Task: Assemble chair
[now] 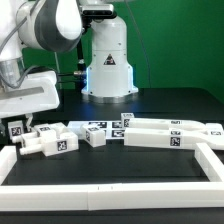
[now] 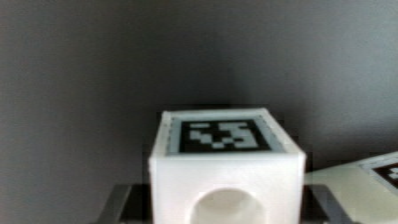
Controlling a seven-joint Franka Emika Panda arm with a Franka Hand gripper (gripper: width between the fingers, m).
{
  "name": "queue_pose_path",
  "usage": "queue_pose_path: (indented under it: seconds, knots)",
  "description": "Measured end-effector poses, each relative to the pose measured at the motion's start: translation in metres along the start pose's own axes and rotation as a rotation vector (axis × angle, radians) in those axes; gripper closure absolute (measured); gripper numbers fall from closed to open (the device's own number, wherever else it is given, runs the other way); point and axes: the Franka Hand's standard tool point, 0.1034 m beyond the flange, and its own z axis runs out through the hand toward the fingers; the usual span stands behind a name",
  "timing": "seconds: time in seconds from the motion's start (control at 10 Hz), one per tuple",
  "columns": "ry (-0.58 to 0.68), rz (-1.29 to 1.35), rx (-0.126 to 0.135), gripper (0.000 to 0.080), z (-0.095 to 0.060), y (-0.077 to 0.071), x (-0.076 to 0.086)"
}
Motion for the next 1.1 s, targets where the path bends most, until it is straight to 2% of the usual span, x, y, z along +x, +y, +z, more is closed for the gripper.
queue_pose_path:
  seconds: [0.3, 0.4, 0.5, 0.6, 0.7, 0.9, 1.1]
  knots:
    - [0.0, 0.0, 0.0, 0.0515, 0.0, 0.0, 0.0]
    - [0.0, 0.0, 0.0, 0.0337, 0.0, 0.0, 0.0]
    - [0.0, -0.001, 0.0, 0.0217, 0.0, -0.001, 0.0]
    - [0.004, 0.004, -0.004, 0.0217, -0.003, -0.004, 0.006]
    - [0.01, 0.004, -0.003, 0.0164, -0.011, -0.009, 0.014]
    - [0.017, 0.015, 0.001, 0.0154, -0.024, -0.019, 0.029]
    - [0.019, 0.025, 0.0, 0.0151, -0.027, -0.035, 0.046]
